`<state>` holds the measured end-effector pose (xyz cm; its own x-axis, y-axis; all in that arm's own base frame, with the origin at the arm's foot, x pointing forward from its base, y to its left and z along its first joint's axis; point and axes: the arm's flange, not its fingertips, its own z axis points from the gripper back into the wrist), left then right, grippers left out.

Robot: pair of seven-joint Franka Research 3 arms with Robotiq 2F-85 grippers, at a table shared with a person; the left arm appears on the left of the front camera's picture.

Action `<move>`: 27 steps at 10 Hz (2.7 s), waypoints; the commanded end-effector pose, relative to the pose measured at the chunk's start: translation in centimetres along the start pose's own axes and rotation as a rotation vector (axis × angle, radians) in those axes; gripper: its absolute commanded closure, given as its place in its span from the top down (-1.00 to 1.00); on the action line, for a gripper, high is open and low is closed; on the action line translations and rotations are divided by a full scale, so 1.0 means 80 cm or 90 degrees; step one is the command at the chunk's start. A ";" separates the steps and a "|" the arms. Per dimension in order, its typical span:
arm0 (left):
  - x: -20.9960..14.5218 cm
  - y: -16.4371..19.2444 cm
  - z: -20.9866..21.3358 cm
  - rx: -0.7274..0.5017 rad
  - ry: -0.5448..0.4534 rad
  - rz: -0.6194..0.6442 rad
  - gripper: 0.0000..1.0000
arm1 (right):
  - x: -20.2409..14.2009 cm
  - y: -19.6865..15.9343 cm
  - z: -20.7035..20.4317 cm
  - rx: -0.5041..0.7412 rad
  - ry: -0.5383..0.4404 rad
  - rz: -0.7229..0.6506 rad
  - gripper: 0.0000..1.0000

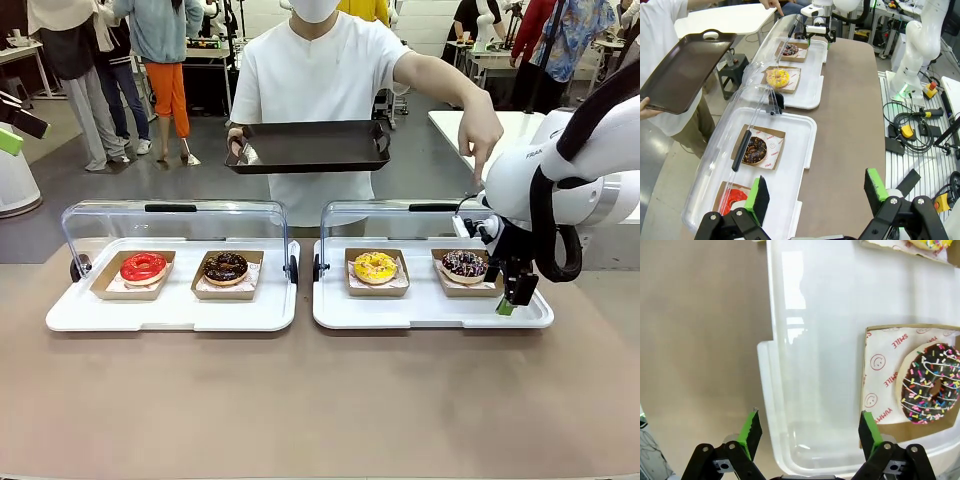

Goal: Provide the desired donut to the person.
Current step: Pick up and lift the Paper togo box containing the Donut pointed at by the person.

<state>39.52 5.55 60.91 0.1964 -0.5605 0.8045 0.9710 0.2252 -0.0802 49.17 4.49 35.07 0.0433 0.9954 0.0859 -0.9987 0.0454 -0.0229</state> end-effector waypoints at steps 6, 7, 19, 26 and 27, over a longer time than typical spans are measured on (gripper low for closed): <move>0.000 0.000 0.001 -0.001 -0.002 -0.001 1.00 | -0.021 -0.035 -0.015 -0.024 -0.035 0.005 1.00; 0.000 0.000 0.001 -0.001 -0.002 -0.001 1.00 | -0.022 -0.038 -0.020 -0.017 -0.034 0.004 1.00; 0.000 0.000 0.001 -0.001 -0.002 -0.001 1.00 | -0.029 -0.049 -0.036 0.013 -0.039 0.008 -0.95; 0.000 0.000 0.001 -0.001 -0.002 -0.001 1.00 | -0.027 -0.043 -0.037 0.014 -0.029 0.016 -1.00; 0.000 0.000 0.001 -0.001 -0.002 -0.001 1.00 | -0.018 -0.032 -0.025 0.026 -0.028 0.019 -1.00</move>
<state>39.52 5.55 60.91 0.1964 -0.5605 0.8045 0.9710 0.2252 -0.0802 52.44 2.65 32.76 0.0296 0.9926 0.1180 -0.9994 0.0318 -0.0162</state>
